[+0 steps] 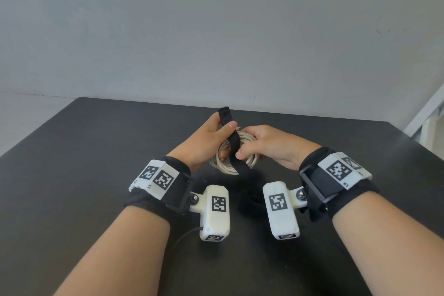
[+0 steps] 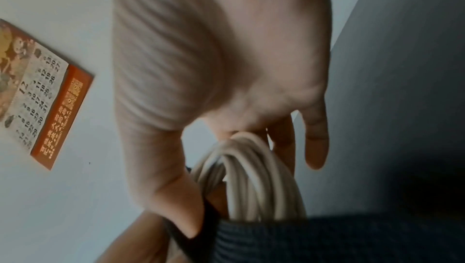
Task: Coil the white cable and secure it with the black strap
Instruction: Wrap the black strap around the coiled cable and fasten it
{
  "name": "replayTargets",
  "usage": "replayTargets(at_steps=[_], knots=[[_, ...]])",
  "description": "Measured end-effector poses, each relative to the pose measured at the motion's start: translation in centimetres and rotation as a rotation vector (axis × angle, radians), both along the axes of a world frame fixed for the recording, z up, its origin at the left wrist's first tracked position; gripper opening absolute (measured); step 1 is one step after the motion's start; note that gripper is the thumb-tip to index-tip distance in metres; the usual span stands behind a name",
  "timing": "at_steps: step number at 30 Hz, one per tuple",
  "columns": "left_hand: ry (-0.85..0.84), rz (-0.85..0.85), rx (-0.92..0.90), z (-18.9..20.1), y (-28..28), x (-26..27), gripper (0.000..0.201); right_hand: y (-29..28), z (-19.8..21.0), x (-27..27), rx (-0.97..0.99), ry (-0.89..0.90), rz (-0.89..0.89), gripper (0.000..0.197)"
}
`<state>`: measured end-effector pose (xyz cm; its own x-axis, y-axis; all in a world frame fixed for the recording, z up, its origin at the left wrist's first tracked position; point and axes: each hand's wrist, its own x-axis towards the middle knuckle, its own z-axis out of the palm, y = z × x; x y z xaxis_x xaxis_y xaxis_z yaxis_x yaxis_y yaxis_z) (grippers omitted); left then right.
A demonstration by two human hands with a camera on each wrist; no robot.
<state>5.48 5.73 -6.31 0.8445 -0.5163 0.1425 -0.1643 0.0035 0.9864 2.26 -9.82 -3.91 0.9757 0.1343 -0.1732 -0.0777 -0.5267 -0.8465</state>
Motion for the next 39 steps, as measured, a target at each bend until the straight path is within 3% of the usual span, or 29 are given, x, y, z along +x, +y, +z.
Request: replayTargets(at_steps=[4, 7, 15, 18, 23, 31, 34, 39], knots=[[-0.015, 0.045, 0.015, 0.0, -0.1, 0.0, 0.029, 0.0, 0.2, -0.1, 0.061, -0.001, 0.011, 0.041], [-0.032, 0.063, 0.061, 0.1, -0.2, -0.1, 0.034, -0.1, 0.5, -0.5, 0.083, 0.069, 0.065, 0.020], [-0.033, 0.056, 0.089, -0.4, -0.3, 0.4, 0.031, 0.5, 0.2, 0.0, -0.015, 0.058, -0.024, 0.053], [-0.042, -0.011, 0.072, -0.4, -0.2, 0.4, 0.028, 0.3, 0.1, 0.0, -0.027, 0.043, -0.070, 0.021], [-0.053, 0.010, 0.033, -0.3, -0.1, 0.4, 0.038, 0.8, -0.1, 0.0, -0.031, -0.019, -0.118, 0.007], [-0.081, 0.064, 0.032, -0.4, 0.4, 0.8, 0.044, -0.5, 0.3, -0.2, 0.289, 0.237, -0.013, 0.046], [-0.078, 0.059, 0.025, -0.3, 0.4, 0.7, 0.046, -1.0, 1.1, -0.4, 0.435, 0.302, -0.041, 0.038], [-0.090, 0.034, 0.011, -0.1, 0.6, 0.3, 0.058, -1.4, 1.2, 0.2, 0.541, 0.359, -0.123, 0.058]])
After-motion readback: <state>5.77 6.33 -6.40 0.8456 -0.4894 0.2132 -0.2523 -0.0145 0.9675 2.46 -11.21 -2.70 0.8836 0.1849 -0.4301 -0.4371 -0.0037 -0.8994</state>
